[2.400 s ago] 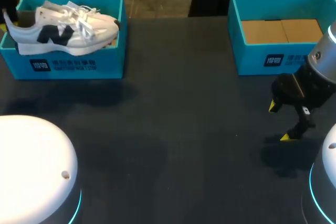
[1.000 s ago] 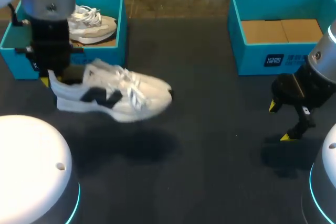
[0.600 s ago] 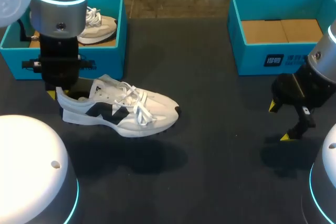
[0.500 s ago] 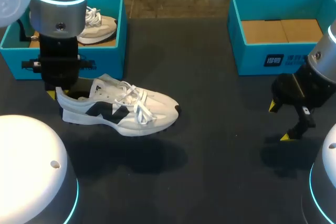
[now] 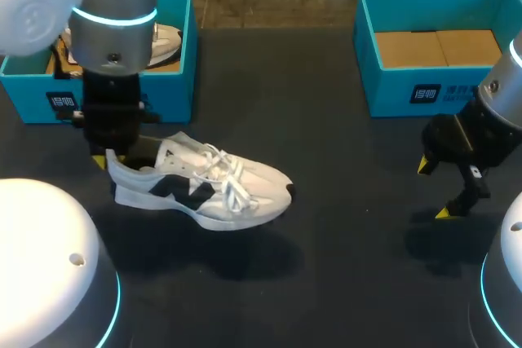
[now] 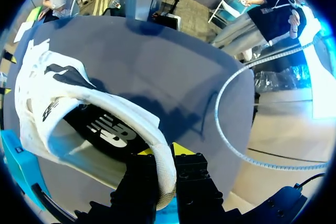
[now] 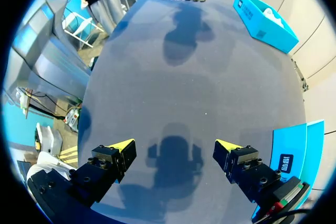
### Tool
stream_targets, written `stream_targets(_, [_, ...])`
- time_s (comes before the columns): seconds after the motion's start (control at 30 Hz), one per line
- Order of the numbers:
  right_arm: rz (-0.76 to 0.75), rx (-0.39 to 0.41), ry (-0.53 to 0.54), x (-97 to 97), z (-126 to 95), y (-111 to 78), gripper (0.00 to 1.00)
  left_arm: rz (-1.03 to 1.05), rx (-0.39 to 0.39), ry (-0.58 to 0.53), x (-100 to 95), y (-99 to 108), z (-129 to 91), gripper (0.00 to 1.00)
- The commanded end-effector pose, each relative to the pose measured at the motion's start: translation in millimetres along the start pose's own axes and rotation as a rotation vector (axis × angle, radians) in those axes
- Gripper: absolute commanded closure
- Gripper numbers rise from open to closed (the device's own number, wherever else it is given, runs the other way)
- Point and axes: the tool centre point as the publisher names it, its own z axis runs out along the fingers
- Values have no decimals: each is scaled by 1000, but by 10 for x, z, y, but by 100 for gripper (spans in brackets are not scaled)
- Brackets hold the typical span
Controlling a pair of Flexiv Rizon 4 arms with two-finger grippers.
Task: Take the shoe out of the shoebox, open the shoe tongue, remove and reinsert the insole, then place the shoe into the shoebox
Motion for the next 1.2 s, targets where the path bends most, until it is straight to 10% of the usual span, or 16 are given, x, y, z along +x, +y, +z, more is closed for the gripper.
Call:
stream_targets(0.03, [0,2,-1,5,5,0,0,-5,-44,30,-203,-32,123,100])
stream_targets(1.2, [0,2,-1,5,5,0,0,163,-130,24,-1315,-231,685,100])
